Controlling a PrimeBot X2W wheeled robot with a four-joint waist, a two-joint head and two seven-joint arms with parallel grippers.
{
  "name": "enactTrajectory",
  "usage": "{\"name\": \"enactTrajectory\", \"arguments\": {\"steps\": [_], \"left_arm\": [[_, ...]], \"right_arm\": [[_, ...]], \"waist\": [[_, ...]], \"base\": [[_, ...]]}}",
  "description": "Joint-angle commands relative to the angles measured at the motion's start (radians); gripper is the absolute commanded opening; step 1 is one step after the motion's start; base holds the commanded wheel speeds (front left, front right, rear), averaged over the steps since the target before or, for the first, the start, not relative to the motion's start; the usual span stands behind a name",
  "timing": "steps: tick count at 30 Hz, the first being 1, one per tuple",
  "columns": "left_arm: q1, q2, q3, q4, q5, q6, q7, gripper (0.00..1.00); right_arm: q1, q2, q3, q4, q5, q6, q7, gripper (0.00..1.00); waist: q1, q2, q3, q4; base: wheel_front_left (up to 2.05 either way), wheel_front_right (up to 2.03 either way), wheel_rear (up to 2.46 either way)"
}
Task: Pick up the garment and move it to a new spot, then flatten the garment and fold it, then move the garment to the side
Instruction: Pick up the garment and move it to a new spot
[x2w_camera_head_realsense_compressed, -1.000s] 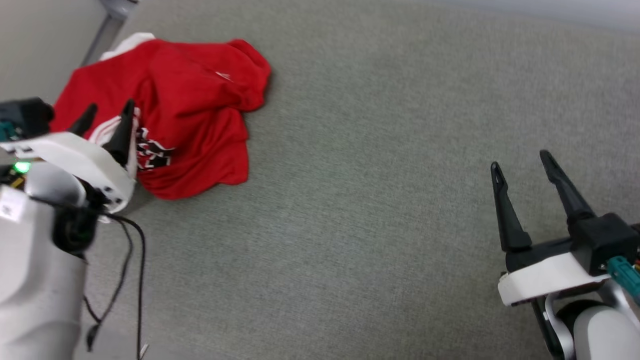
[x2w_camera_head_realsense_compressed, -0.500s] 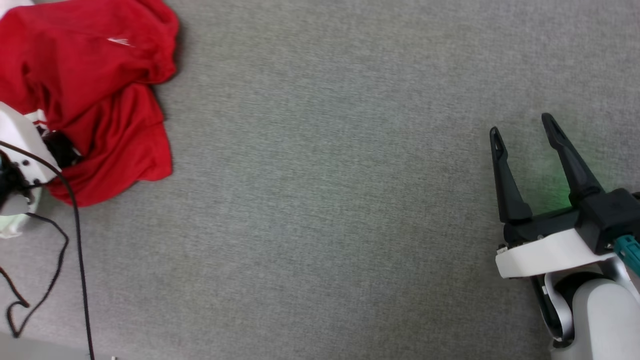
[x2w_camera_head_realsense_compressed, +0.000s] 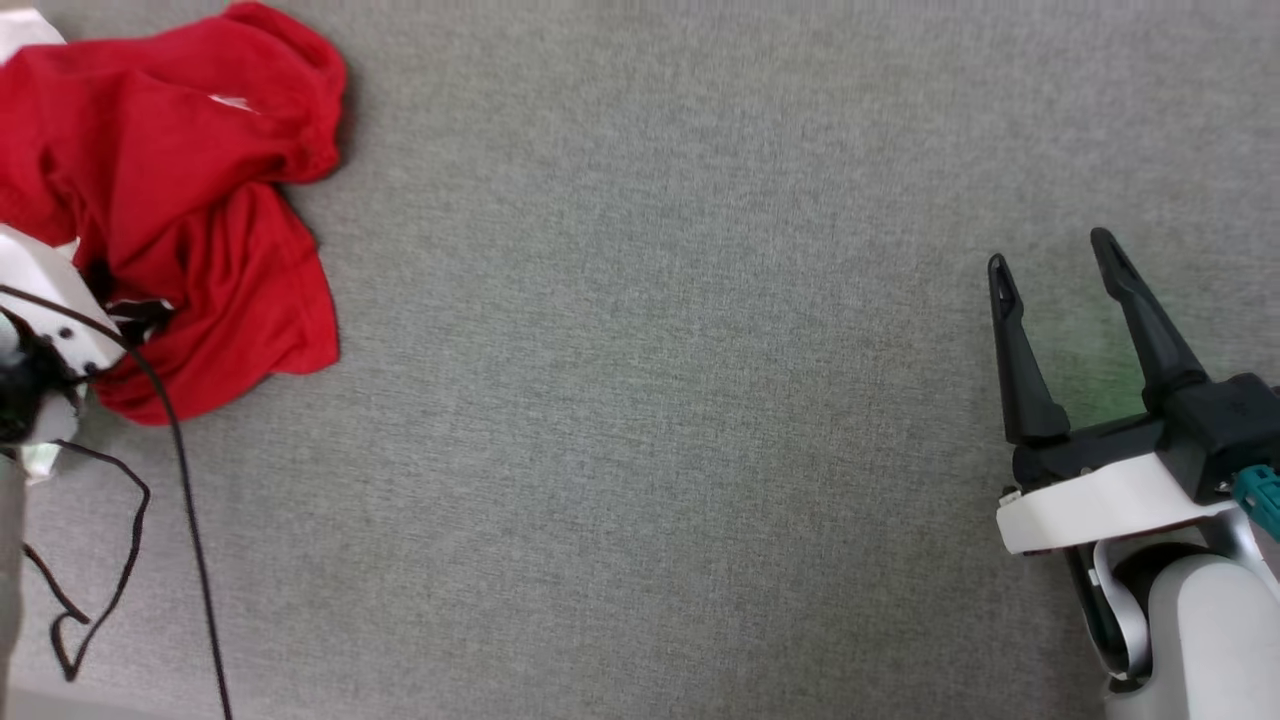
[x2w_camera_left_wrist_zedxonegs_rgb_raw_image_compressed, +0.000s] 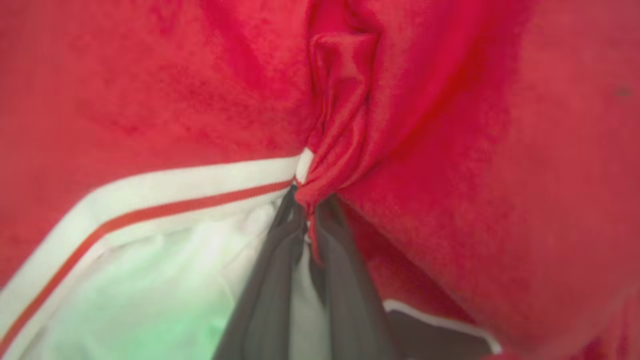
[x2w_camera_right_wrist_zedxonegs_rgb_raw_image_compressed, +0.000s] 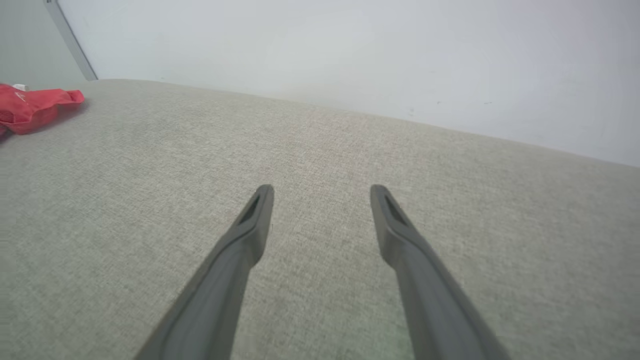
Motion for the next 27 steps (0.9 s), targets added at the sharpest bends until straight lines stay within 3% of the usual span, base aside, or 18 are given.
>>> {"name": "enactTrajectory", "arguments": {"steps": [1, 11, 17, 27], "left_arm": [[0.016, -0.032, -0.014, 0.011, 0.024, 0.005, -0.067, 0.00], [0.039, -0.071, 0.023, -0.007, 0.080, 0.035, -0.485, 0.00], [0.082, -0.099, 0.020, -0.074, 0.122, 0.054, -0.681, 0.00], [0.211, -0.159, 0.007, -0.315, 0.158, 0.097, -0.773, 0.00]], "right_arm": [[0.007, 0.000, -0.002, 0.007, 0.004, -0.001, -0.007, 1.00], [0.073, 0.000, -0.021, 0.038, 0.066, -0.001, -0.016, 1.00], [0.118, 0.000, -0.034, 0.047, 0.099, -0.001, -0.015, 1.00], [0.183, 0.000, -0.049, 0.052, 0.134, -0.001, -0.017, 1.00]], "waist": [[-0.0001, 0.0000, -0.048, 0.009], [-0.0001, 0.0000, -0.226, 0.030], [-0.0001, 0.0000, -0.327, 0.023], [-0.0001, 0.0000, -0.443, -0.046]], "base": [[0.00, 0.00, 0.00], [0.00, 0.00, 0.00], [0.00, 0.00, 0.00], [0.00, 0.00, 0.00]]}}
